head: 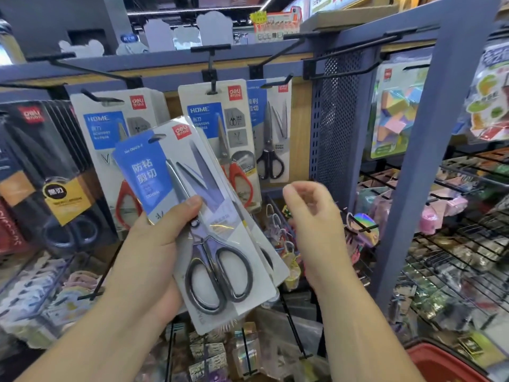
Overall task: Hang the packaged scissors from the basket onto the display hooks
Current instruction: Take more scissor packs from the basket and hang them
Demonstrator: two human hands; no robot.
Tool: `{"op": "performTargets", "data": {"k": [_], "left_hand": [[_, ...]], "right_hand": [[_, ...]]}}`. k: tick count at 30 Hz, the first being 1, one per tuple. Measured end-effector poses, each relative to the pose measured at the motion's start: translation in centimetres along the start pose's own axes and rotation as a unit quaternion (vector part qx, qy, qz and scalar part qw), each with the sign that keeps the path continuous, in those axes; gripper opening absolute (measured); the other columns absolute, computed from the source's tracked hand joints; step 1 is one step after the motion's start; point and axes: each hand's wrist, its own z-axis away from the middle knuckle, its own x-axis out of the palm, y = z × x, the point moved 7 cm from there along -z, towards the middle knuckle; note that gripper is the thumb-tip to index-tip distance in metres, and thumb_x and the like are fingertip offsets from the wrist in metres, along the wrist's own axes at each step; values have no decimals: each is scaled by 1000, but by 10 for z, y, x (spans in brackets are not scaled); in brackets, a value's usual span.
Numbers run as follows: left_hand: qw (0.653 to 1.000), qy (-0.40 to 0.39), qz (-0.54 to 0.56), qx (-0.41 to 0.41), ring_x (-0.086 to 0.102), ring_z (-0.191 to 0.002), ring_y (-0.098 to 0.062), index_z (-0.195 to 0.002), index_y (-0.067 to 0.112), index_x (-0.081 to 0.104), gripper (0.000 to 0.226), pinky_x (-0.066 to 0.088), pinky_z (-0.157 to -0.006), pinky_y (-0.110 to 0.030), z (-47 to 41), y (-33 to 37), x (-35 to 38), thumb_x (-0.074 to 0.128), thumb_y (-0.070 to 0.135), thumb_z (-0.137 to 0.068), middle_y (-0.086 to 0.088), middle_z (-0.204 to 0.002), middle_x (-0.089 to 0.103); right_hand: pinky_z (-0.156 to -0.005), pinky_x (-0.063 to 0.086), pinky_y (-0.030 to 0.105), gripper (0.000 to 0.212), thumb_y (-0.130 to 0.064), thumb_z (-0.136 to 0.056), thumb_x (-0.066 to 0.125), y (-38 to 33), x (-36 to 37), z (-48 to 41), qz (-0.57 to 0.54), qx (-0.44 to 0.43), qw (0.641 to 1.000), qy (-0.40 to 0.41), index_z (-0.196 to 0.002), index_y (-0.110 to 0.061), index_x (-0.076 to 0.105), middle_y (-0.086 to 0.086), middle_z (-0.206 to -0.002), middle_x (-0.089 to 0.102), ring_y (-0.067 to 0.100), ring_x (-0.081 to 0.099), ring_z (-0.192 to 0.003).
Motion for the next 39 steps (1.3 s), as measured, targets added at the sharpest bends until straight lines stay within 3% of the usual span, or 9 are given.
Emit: {"op": "performTargets", "data": {"k": [5, 9, 12, 16, 19, 27, 33, 36, 39], "left_hand": [[1000, -4, 3, -4, 79, -81, -26, -115, 14, 73, 36, 64, -64, -36, 4, -8, 8, 66, 18, -81, -10, -100, 81], [1000, -9, -9, -16, 79, -93, -33, -122, 14, 73, 41, 65, -73, -43, 8, -16, 14, 68, 20, -81, -14, -110, 80], [1000, -5, -11, -23, 78, -92, -33, -119, 12, 73, 40, 66, -74, -44, 6, -20, 16, 70, 19, -80, -15, -111, 79], [1000, 7, -4, -25, 76, -94, -35, -125, 6, 70, 51, 65, -84, -51, 8, -25, 22, 75, 20, -76, -20, -113, 78], [1000, 11, -4, -23, 77, -91, -31, -122, 8, 71, 50, 65, -79, -46, 11, -30, 24, 78, 21, -74, -17, -111, 79], [999, -38, 14, -31, 76, -107, -31, -130, 10, 67, 46, 65, -84, -42, 27, -42, 35, 68, 13, -85, -13, -121, 77], [1000, -5, -4, -23, 76, -110, -26, -128, 15, 69, 36, 63, -90, -43, 27, -44, 32, 66, 17, -92, -7, -119, 79], [999, 29, -25, -2, 74, -114, -30, -123, 18, 71, 34, 55, -104, -55, 24, -41, 26, 71, 21, -89, -6, -119, 79], [994, 58, -81, 32, 77, -104, -28, -113, 19, 74, 18, 58, -99, -56, 21, -35, 21, 70, 14, -96, -3, -108, 81]], "right_hand": [[-99, 51, 26, 65, -64, -64, 82, -13, 19, 71, 52, -39, 982, -175, -123, -47, 60, -21, -129, 63, -1, 59, -123], [-101, 54, 44, 77, -67, -60, 87, -2, 16, 75, 77, -22, 981, -178, -129, -50, 58, -21, -135, 61, 6, 60, -126], [-100, 55, 47, 69, -61, -69, 85, 6, 16, 76, 42, -26, 984, -170, -132, -44, 62, -15, -134, 65, 11, 64, -123], [-100, 54, 53, 36, -47, -88, 70, 9, 13, 81, -25, -57, 993, -105, -124, -43, 72, -8, -126, 71, 15, 67, -118], [-99, 53, 56, 27, -47, -92, 65, 12, 8, 85, -46, -66, 995, -55, -116, -41, 76, -6, -118, 74, 19, 69, -113], [-64, 48, 21, 28, -49, -100, 57, 18, -6, 90, -91, -40, 994, 39, -92, -27, 73, -7, -80, 71, 4, 60, -72], [-85, 55, 56, 33, -55, -96, 55, 19, -13, 89, -110, -23, 992, 63, -98, -27, 72, 6, -95, 74, 33, 67, -88], [-91, 55, 54, 29, -49, -94, 57, 23, -15, 86, -167, 17, 984, 63, -96, -26, 73, 10, -99, 76, 28, 69, -92], [-87, 56, 52, 31, -46, -97, 60, 26, -12, 86, -176, 28, 983, 46, -99, -17, 71, 18, -102, 74, 27, 67, -91]]}}
